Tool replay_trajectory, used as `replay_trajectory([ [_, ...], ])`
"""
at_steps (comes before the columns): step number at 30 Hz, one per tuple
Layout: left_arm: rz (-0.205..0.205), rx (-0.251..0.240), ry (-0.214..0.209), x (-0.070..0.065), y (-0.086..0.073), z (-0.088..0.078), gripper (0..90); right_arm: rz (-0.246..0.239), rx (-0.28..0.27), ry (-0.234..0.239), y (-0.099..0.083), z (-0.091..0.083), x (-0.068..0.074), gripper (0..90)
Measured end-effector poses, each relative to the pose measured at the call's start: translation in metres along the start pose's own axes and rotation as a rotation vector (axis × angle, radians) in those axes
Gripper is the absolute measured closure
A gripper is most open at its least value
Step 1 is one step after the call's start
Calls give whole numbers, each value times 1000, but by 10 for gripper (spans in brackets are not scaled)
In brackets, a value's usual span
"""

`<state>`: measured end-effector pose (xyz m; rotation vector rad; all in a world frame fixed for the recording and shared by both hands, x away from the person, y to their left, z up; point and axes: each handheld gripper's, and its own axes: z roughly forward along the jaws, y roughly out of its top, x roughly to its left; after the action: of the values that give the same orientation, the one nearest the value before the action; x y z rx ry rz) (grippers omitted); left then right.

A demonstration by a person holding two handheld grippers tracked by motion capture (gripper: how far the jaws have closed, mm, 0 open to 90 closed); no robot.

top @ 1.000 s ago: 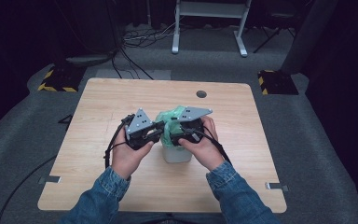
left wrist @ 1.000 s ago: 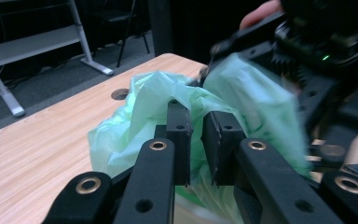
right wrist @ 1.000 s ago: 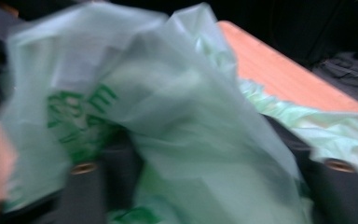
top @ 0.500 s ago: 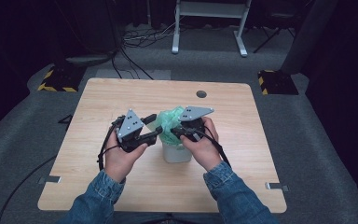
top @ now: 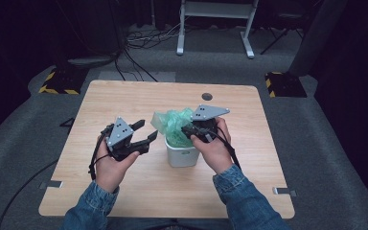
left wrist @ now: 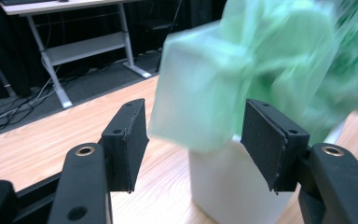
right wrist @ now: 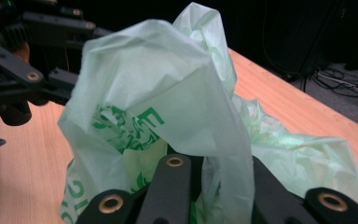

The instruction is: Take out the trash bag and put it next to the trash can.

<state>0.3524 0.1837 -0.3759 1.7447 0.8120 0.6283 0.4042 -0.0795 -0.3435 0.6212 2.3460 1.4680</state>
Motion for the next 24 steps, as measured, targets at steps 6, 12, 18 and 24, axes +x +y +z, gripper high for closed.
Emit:
replay_trajectory([
  [6,-10,22,16,9,-8,-7,404,-5,-23,-16,9,-9,-2,897],
  [12,-1,58,28,15,-12,-14,400,1,-46,-25,18,-16,-4,896],
  [18,5,93,33,20,-15,-21,400,-9,-62,-39,29,-25,-5,895],
  [24,20,132,54,22,-18,-28,388,-12,-86,-52,38,-33,-7,895],
])
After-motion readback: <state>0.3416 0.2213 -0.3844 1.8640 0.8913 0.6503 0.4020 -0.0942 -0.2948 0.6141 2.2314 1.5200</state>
